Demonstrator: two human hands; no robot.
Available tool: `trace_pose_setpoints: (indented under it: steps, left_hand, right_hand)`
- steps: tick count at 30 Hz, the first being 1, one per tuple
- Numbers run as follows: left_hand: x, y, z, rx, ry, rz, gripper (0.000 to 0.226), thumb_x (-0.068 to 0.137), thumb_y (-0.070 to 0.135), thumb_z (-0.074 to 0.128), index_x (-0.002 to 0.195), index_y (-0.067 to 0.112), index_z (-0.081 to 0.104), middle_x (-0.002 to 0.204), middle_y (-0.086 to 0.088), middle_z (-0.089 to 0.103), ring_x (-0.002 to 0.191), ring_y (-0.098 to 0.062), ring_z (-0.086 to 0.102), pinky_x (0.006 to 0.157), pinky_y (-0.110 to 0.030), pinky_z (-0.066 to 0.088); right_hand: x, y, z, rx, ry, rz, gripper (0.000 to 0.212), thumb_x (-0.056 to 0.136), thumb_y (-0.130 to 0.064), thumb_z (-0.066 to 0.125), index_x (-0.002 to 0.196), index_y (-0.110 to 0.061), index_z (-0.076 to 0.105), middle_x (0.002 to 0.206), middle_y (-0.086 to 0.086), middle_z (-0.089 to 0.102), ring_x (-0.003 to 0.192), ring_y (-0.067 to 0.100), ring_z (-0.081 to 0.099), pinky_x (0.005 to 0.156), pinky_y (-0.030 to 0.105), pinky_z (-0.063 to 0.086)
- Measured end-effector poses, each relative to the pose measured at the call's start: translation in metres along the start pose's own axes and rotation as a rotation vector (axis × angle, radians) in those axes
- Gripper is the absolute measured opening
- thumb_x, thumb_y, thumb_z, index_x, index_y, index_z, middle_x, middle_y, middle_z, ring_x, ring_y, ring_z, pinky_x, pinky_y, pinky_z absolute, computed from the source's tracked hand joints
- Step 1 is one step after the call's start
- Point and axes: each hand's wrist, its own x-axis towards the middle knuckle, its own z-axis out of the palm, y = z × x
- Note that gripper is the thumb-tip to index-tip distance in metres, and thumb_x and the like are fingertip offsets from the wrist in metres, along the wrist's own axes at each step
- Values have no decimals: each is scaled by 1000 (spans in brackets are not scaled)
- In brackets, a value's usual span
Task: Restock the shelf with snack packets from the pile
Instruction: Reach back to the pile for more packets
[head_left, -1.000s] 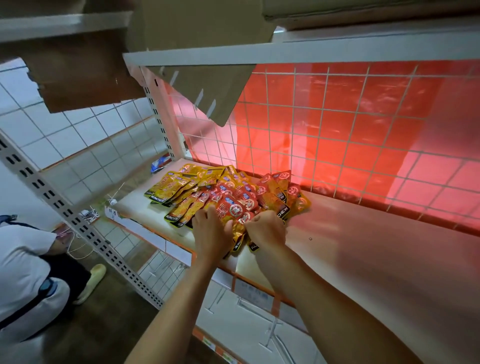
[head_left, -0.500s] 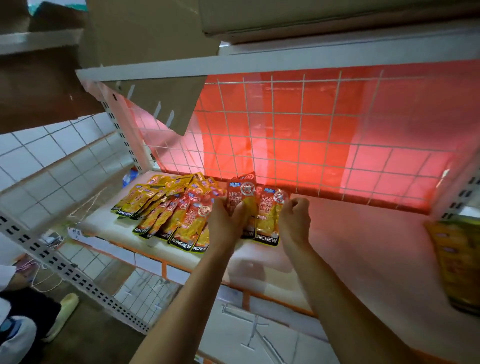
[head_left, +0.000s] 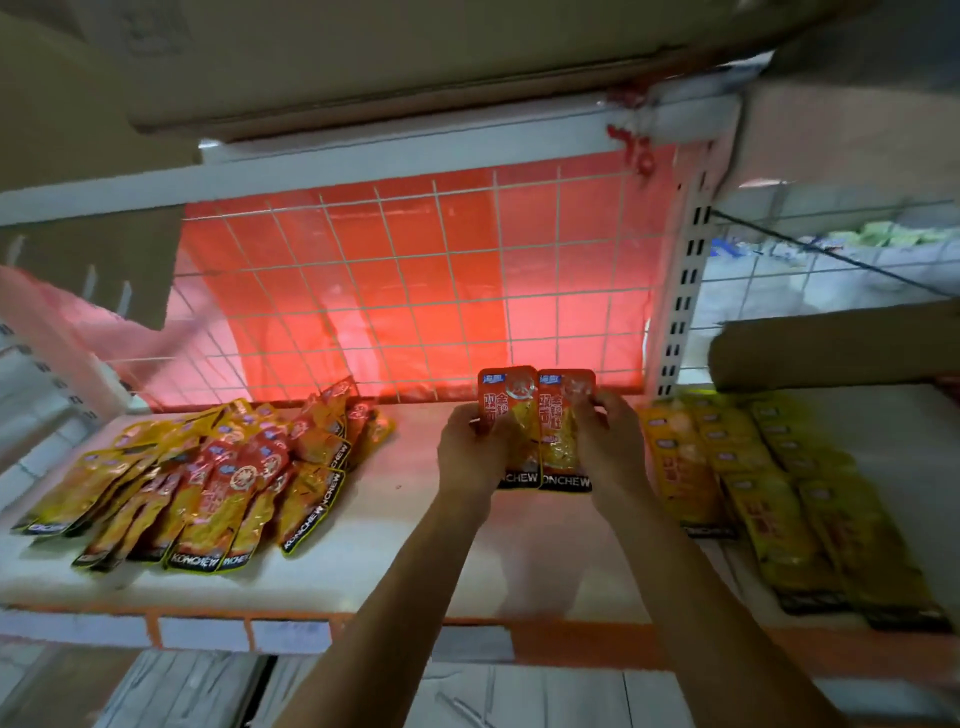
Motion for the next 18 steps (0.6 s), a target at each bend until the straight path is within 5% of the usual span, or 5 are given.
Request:
trace_pose_setpoints:
  steps: [4, 13, 18]
  left_hand:
    - [-11, 3, 52, -23, -80, -38, 18, 87, 16, 64, 104, 12, 65, 100, -10, 70, 94, -32, 67, 86, -51, 55]
    - [-54, 20, 177, -1, -206, -74, 1, 84, 23, 67, 83, 24, 67, 92, -1, 72, 92, -26, 67, 90, -49, 53]
    - [-81, 29, 247, 8, -250, -37, 13, 84, 18, 67, 72, 22, 67, 79, -3, 72, 85, -31, 69, 84, -50, 55]
  right_hand:
    - [14, 5, -56, -20, 88, -40, 16, 94, -31, 55, 80, -24, 58, 68, -12, 55, 64, 5, 51, 60, 26, 35]
    - [52, 26, -189, -74, 155, 12, 20, 94, -27, 52, 89, -11, 63, 73, 2, 59, 64, 16, 52, 63, 29, 39]
    - [75, 40, -258, -140, 230, 29, 21, 94, -28, 49, 81, -15, 58, 80, 5, 59, 77, 23, 55, 69, 30, 37]
